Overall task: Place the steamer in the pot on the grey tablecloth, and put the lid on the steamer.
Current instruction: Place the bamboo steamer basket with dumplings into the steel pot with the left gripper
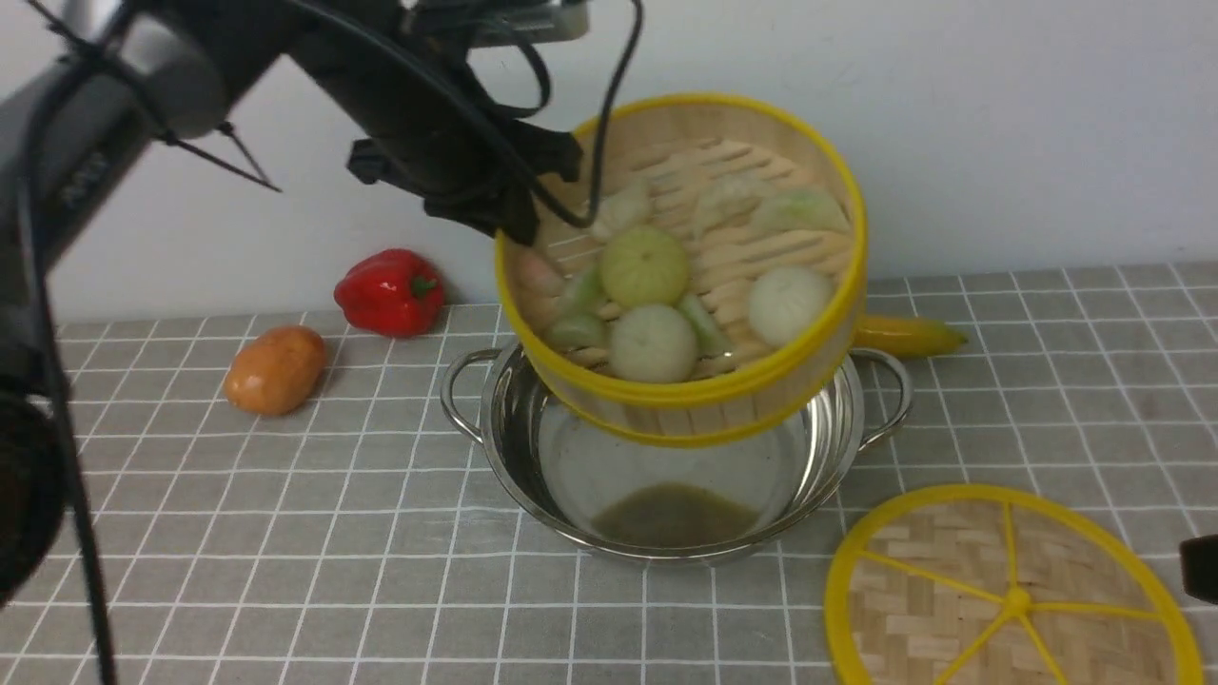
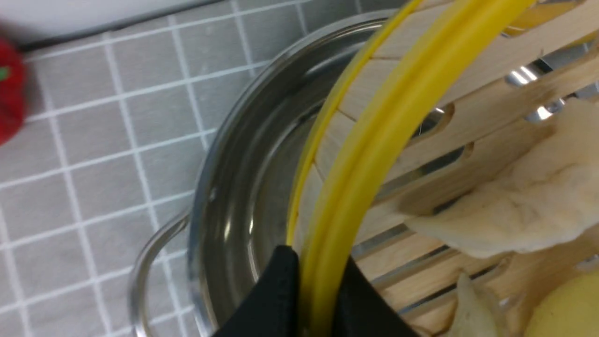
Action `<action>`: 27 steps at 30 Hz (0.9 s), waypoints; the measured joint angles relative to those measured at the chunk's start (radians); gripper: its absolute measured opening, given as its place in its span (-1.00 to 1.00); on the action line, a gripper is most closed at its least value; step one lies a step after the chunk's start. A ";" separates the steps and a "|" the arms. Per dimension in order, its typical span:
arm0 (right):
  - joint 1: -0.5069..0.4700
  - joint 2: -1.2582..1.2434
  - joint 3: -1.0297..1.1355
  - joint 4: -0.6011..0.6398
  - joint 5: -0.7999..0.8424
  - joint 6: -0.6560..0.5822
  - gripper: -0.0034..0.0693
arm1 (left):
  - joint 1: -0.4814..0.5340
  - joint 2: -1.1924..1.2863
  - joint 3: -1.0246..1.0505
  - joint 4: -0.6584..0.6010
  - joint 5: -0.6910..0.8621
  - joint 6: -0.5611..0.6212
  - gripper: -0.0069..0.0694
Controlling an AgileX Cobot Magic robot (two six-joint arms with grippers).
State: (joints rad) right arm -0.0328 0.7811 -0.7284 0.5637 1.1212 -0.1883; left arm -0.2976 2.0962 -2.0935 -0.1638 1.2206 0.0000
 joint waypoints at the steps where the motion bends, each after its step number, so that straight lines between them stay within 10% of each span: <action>1: 0.000 0.000 0.000 0.000 0.000 0.000 -0.24 | -0.013 0.024 -0.021 0.015 0.005 -0.009 -0.70; 27: 0.000 0.000 0.000 0.000 0.001 0.000 -0.24 | -0.035 0.297 -0.105 0.149 0.022 -0.043 -0.71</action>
State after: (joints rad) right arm -0.0328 0.7811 -0.7284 0.5637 1.1220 -0.1883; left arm -0.3327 2.3934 -2.1981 -0.0149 1.2429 -0.0428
